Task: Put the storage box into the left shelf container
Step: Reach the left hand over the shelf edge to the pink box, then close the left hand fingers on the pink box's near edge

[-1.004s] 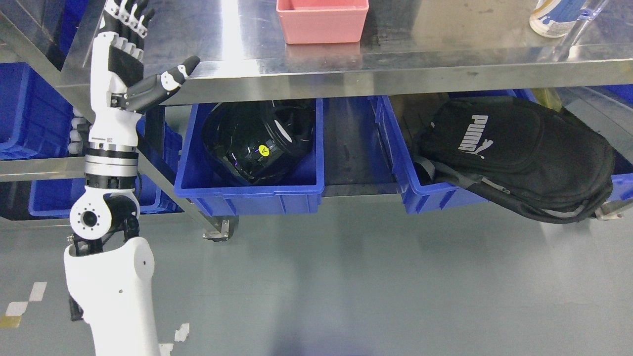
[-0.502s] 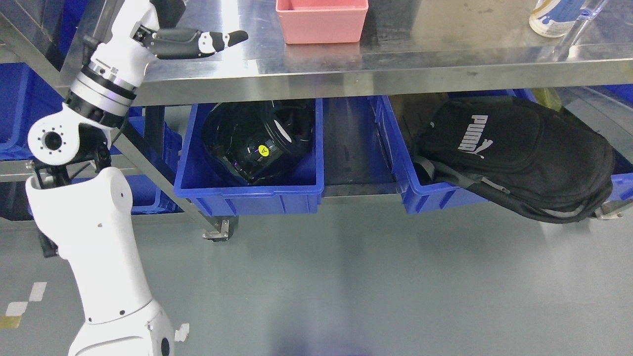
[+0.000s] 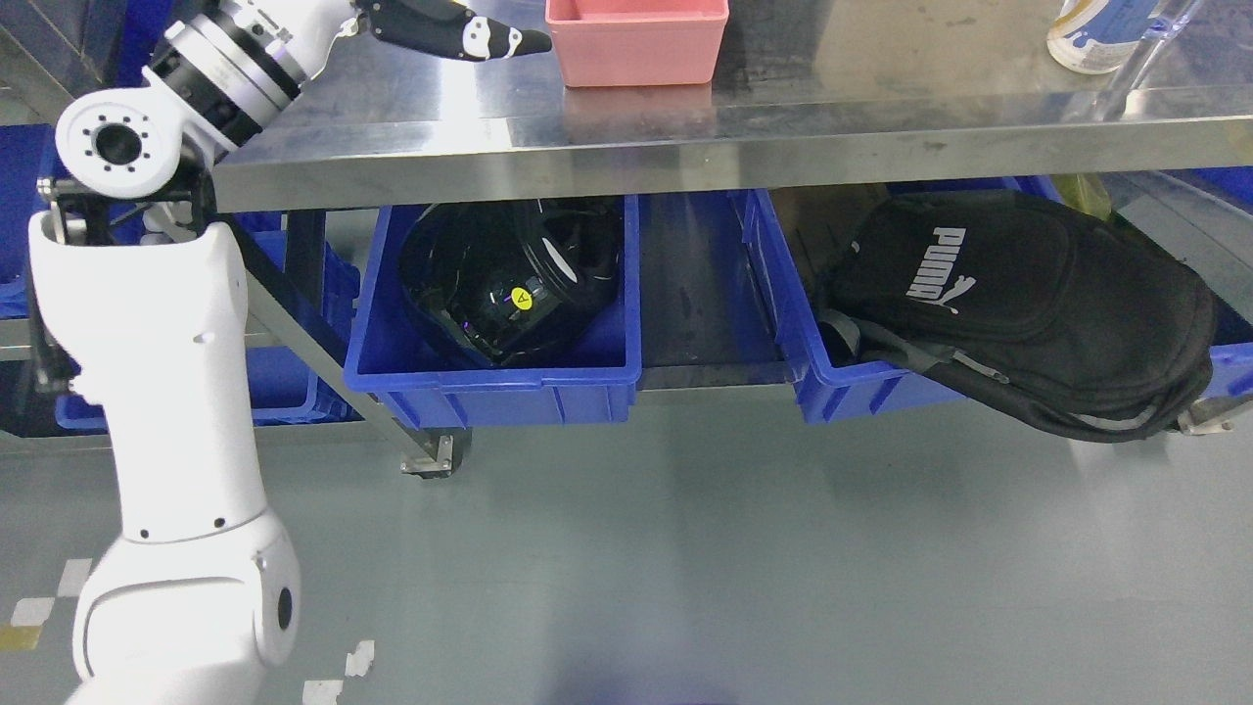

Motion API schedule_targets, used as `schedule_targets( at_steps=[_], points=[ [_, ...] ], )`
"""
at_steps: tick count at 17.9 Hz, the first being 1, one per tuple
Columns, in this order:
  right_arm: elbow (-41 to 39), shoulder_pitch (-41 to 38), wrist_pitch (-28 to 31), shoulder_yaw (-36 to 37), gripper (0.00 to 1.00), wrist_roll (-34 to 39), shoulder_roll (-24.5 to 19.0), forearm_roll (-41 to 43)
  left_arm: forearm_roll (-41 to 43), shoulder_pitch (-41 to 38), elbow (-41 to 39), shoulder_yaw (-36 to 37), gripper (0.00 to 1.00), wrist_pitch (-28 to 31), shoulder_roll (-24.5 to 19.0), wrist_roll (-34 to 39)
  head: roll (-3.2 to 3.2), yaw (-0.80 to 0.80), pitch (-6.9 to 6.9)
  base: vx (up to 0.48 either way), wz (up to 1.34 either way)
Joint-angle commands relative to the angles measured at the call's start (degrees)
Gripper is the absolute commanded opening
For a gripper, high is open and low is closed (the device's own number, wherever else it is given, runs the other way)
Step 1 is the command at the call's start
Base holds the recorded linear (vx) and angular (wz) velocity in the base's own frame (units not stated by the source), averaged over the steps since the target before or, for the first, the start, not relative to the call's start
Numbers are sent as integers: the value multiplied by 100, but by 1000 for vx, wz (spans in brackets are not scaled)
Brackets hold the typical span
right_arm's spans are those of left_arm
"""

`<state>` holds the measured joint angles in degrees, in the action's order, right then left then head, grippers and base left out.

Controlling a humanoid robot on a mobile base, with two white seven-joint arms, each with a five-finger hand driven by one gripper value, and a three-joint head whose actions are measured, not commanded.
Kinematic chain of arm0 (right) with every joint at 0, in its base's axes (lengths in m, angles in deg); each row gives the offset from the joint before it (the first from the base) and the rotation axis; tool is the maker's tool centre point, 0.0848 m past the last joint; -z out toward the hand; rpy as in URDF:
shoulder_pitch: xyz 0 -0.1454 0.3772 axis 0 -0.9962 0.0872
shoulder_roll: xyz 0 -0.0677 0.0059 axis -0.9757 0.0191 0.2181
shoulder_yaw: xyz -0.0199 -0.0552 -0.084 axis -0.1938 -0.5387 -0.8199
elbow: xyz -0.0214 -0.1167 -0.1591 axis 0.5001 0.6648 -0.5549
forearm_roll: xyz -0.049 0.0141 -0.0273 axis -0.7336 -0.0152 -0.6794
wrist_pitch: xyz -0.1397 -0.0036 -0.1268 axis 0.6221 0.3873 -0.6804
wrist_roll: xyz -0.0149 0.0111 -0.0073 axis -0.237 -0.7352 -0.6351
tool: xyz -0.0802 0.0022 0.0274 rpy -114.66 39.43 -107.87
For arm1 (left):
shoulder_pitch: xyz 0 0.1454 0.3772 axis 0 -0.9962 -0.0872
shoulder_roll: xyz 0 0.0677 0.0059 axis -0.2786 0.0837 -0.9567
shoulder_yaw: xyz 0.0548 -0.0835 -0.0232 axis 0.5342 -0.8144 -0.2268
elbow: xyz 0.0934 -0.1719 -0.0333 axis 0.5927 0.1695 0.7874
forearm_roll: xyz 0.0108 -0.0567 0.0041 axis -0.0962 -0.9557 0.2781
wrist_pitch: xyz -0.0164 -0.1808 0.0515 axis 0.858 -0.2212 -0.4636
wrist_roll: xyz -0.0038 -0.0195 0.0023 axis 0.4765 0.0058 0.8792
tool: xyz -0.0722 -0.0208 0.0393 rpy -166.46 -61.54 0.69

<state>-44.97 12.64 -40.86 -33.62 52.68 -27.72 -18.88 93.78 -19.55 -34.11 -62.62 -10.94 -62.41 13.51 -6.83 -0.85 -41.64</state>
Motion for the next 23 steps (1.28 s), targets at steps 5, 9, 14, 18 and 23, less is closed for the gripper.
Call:
schedule_targets(
  at_steps=[5, 9, 14, 18, 23],
  points=[
    [-100, 26, -2, 0, 100, 5, 100, 123, 296, 725, 1256, 1651, 99, 350, -531, -386, 0, 0, 0, 0, 0],
    [-100, 26, -2, 0, 100, 5, 100, 123, 349, 1269, 1957, 1898, 98, 341, -312, -661, 0, 0, 0, 0, 0],
    [-100, 26, -10, 0, 100, 5, 100, 123, 701, 1832, 2687, 2197, 98, 341, -207, -722, 0, 0, 0, 0, 0],
    [-100, 26, -2, 0, 100, 5, 100, 123, 744, 2044, 3197, 2426, 98, 332, 74, -784, 0, 0, 0, 0, 0],
    [-100, 26, -2, 0, 100, 5, 100, 123, 1104, 2220, 3760, 2514, 98, 306, 303, -1064, 0, 0, 0, 0, 0]
  ],
)
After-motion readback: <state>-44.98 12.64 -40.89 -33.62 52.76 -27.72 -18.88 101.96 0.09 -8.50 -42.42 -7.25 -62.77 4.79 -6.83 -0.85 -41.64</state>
